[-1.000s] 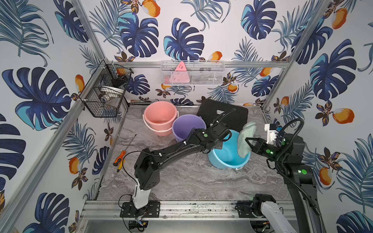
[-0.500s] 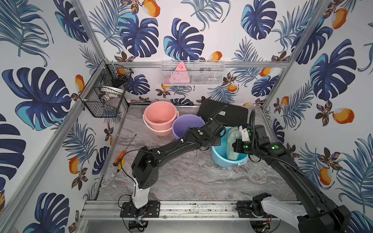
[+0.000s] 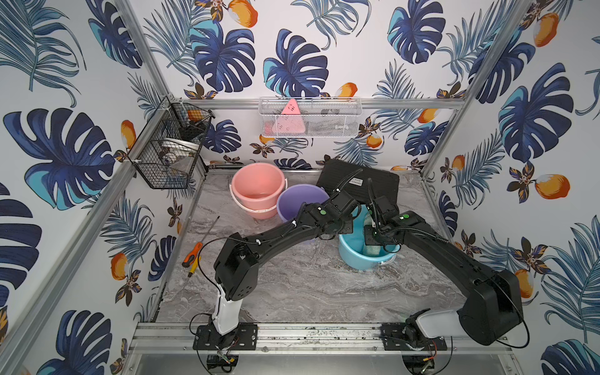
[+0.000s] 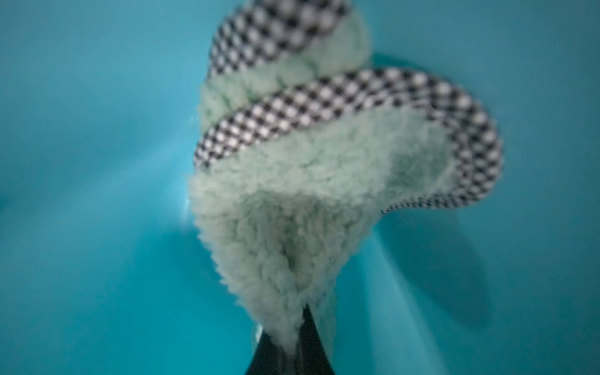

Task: Wipe the inside of the bucket with a cloth
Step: Wipe the dirt from the inside of the bucket.

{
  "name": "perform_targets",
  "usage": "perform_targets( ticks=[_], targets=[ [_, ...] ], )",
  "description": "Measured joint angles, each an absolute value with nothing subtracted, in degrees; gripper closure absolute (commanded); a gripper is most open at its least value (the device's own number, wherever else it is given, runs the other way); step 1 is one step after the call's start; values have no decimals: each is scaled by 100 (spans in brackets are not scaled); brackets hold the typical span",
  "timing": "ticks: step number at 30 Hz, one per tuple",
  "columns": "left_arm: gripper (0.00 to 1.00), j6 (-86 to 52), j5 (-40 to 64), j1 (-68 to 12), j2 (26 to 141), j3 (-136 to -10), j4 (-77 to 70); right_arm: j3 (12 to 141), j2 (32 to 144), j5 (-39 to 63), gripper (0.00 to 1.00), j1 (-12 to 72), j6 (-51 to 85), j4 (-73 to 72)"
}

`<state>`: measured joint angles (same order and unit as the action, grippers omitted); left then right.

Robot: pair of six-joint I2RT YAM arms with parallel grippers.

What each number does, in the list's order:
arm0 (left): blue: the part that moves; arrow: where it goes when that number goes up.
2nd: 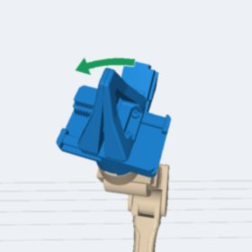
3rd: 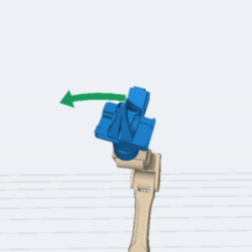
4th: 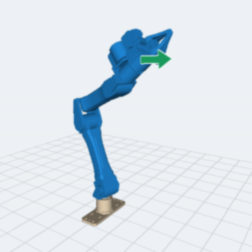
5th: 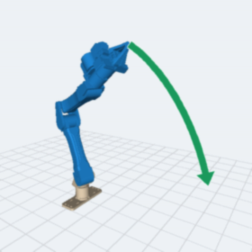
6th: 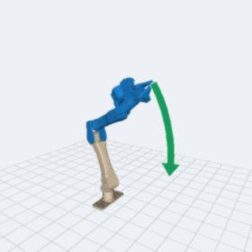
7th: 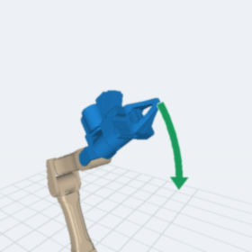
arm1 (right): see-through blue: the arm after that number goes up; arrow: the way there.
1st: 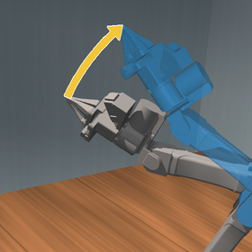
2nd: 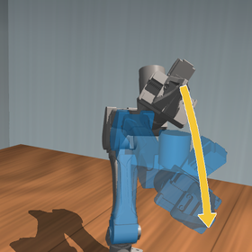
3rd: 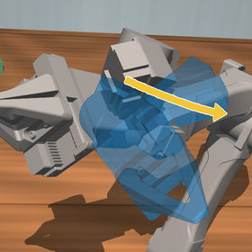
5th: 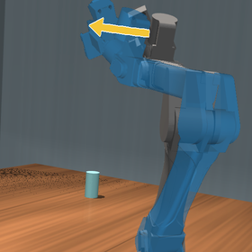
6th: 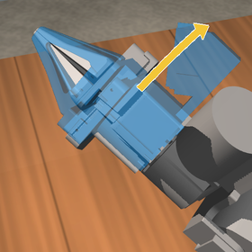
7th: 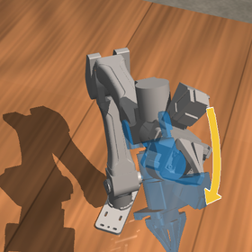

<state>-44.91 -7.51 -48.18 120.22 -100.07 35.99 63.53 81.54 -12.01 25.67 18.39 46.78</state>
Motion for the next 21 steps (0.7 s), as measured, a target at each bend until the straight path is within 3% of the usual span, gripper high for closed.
perform_targets(
  ticks=[11,21],
  targets=[
    [100,-4344,-921,-4807,12027,-9996,3472,6316,9059,-1568,100,2532,1992,4609],
    [100,-4368,-904,-4838,11872,-9354,2143,6458,9863,-1120,100,1999,1905,4261]
  ],
)
